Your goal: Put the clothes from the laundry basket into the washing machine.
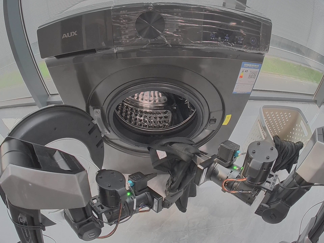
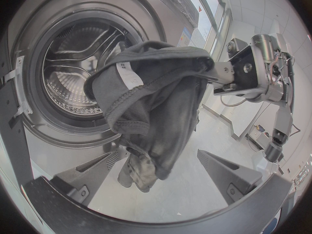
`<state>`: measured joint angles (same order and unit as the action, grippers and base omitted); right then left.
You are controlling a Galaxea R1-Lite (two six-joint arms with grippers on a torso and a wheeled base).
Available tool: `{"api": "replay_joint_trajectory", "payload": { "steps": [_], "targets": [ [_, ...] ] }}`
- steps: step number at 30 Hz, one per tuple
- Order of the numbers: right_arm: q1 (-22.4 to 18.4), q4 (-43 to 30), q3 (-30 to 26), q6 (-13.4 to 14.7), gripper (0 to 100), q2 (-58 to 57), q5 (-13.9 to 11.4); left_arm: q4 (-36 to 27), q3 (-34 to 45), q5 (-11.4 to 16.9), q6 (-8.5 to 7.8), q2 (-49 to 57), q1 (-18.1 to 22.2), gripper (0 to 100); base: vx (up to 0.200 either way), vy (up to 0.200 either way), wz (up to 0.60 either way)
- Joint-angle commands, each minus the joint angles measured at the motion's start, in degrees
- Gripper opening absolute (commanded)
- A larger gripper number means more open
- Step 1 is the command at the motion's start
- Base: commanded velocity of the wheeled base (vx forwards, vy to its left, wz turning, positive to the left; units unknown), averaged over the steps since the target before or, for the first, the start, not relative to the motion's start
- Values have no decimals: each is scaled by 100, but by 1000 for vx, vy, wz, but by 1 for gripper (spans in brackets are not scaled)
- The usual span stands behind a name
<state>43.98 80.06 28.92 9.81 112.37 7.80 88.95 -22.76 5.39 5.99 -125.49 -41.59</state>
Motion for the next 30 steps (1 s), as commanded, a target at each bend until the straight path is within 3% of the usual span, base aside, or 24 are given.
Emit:
{"api": "replay_joint_trajectory", "payload": {
  "steps": [1,9,10,23,30],
  "targets": [
    [49,1,-18,3,0,-5,2,17,-255,-29,-27,-345,108,100,0,0,0],
    [110,1,-26,38,0,4,11,17,-484,-117,-45,-406,240,100,0,0,0],
    [110,1,-35,38,0,4,11,17,-493,-117,-45,-406,240,0,0,0,0],
    [110,10,-185,56,0,-5,11,17,-519,-126,-54,-336,240,0,0,0,0],
    [23,-8,-404,65,0,13,11,17,-150,-126,-27,490,283,0,0,0,0]
  ]
}}
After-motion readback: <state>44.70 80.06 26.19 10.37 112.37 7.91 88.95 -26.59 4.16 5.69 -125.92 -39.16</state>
